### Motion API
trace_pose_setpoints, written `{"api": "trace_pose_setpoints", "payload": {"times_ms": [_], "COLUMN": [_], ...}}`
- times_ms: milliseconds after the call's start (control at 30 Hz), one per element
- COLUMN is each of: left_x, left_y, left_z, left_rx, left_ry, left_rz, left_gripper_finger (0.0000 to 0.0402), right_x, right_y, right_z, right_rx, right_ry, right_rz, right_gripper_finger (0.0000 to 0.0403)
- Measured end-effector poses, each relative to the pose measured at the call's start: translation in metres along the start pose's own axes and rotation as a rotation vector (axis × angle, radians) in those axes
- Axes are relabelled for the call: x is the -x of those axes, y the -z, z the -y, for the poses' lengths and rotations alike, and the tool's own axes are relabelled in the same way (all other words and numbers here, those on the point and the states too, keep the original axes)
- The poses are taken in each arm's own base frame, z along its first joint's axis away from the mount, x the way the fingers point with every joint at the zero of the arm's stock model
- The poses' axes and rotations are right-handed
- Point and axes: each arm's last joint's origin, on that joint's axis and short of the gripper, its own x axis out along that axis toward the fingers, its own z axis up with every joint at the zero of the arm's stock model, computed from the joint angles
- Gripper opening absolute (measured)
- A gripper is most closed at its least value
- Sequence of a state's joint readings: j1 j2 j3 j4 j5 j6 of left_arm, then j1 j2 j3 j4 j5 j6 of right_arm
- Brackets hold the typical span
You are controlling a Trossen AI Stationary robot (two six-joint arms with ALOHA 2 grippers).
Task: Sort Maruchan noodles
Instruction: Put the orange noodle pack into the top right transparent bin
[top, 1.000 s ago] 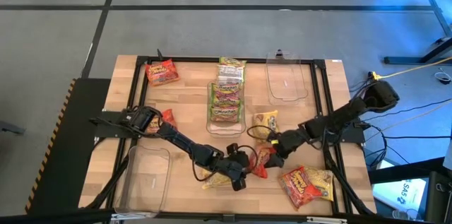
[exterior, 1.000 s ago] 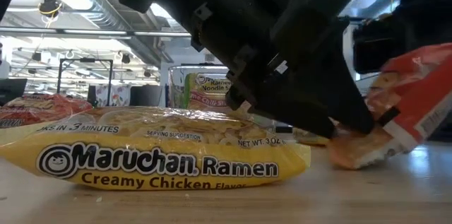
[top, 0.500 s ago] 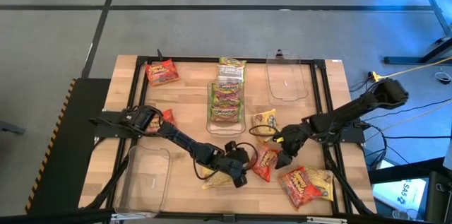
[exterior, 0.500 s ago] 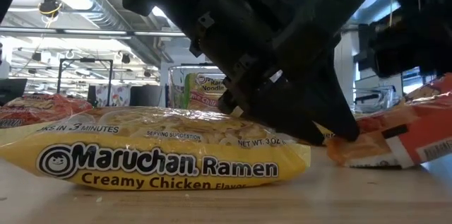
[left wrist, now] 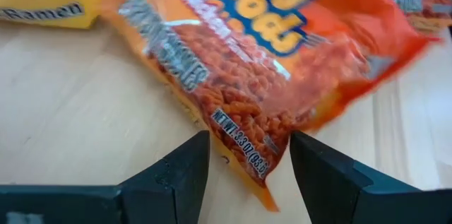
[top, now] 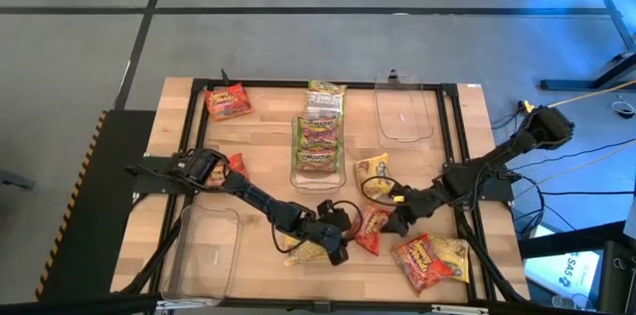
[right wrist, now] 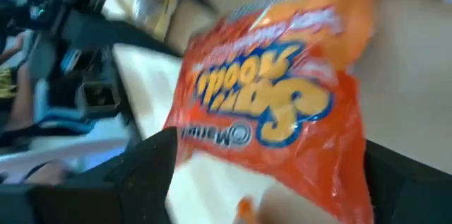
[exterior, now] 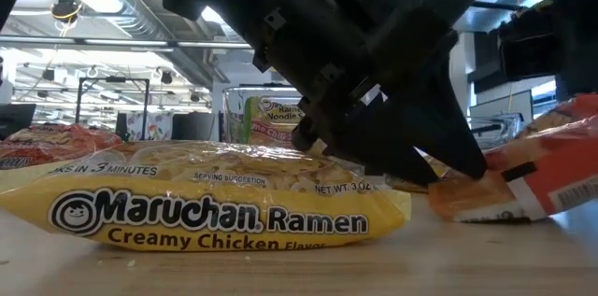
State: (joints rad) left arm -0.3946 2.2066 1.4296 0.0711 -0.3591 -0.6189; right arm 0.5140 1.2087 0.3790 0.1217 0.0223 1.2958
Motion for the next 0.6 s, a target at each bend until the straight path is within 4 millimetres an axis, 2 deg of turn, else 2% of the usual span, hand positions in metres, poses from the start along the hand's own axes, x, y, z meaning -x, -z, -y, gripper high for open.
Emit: {"api": "trace_pose_setpoints", "payload": {"times_ms": [267, 333, 500, 600], "left_x": [0.001, 0.001, 0.001, 0.001], "left_y": [0.003, 0.003, 0.003, 0.003], "left_z": [0.003, 0.003, 0.003, 0.003], "left_rx": [-0.003, -0.003, -0.004, -0.004], "left_ry": [0.074, 0.074, 0.073, 0.073], "left_rz": [-0.056, -0.056, -0.057, -0.057], "left_gripper_finger": [0.0190, 0.0190, 0.0190, 0.0190], "right_x": [0.002, 0.003, 0.027, 0.048], "right_y": [-0.029, -0.036, -0.050, -0.041], "right_z": [0.002, 0.003, -0.003, -0.006], "right_rx": [0.176, 0.234, 0.212, 0.113], "right_ry": [0.039, 0.029, -0.049, 0.000], "right_rz": [0.259, 0.268, 0.042, -0.123], "right_gripper_finger": [0.0319, 0.0319, 0.0319, 0.0319]}}
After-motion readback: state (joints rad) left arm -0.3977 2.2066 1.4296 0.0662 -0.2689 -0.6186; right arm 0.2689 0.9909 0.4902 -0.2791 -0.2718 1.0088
